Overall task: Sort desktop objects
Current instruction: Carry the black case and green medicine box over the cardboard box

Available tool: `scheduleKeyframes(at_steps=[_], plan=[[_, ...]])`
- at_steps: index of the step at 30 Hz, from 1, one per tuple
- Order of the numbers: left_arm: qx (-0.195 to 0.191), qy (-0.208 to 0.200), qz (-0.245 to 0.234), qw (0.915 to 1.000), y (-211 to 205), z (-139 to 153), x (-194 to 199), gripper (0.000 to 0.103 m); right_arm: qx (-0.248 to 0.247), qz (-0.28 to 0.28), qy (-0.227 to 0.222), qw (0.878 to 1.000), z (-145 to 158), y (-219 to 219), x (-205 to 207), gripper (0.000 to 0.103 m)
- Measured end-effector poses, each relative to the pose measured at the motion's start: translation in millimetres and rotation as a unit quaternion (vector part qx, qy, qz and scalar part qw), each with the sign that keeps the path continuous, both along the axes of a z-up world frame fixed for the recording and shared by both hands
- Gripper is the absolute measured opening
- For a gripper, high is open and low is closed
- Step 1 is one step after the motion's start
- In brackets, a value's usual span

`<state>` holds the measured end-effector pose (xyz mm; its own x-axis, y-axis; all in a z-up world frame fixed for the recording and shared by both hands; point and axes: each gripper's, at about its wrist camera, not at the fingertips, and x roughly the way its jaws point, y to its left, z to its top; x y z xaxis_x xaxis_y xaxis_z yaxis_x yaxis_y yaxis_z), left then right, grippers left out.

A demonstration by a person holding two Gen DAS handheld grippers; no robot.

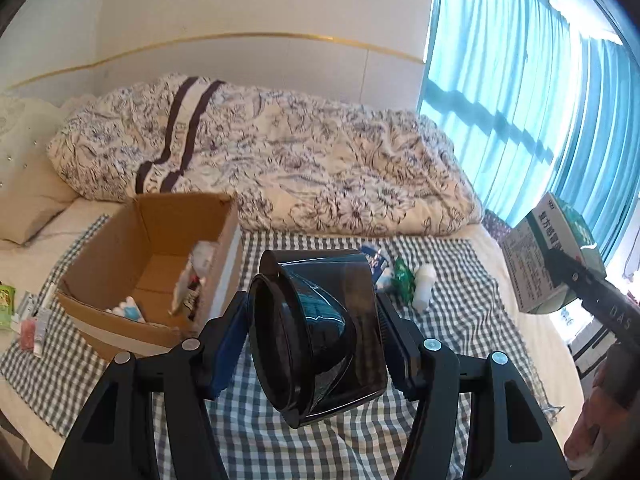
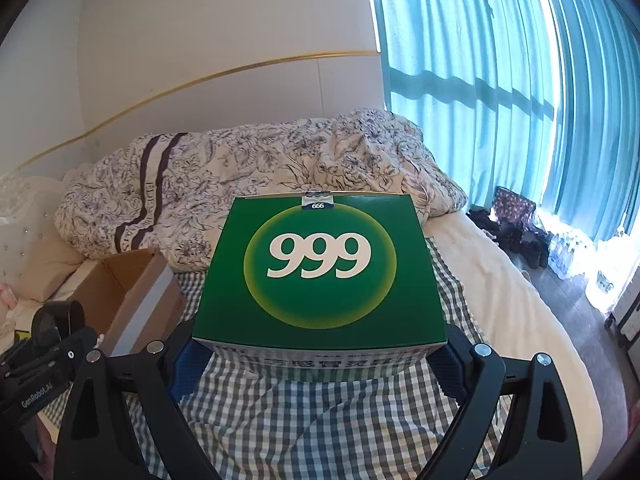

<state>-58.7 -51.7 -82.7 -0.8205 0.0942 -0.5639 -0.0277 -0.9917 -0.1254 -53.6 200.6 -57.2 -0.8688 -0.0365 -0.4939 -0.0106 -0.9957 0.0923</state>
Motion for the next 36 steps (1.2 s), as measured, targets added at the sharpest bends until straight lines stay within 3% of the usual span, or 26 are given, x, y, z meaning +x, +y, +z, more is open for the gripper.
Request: scheduleKeyframes(at_steps=[18,36], plan=[[-0.024,0.06,0.029,0.9975,-49,52,35,0.063,0.021,0.055,0.03,0.998,25,-67,29,0.092],[-0.061,0.055,0.081,0.9933,-121,50,26,0.063,0.028,0.139,0.019,0.99,15,-161,0,0.092]])
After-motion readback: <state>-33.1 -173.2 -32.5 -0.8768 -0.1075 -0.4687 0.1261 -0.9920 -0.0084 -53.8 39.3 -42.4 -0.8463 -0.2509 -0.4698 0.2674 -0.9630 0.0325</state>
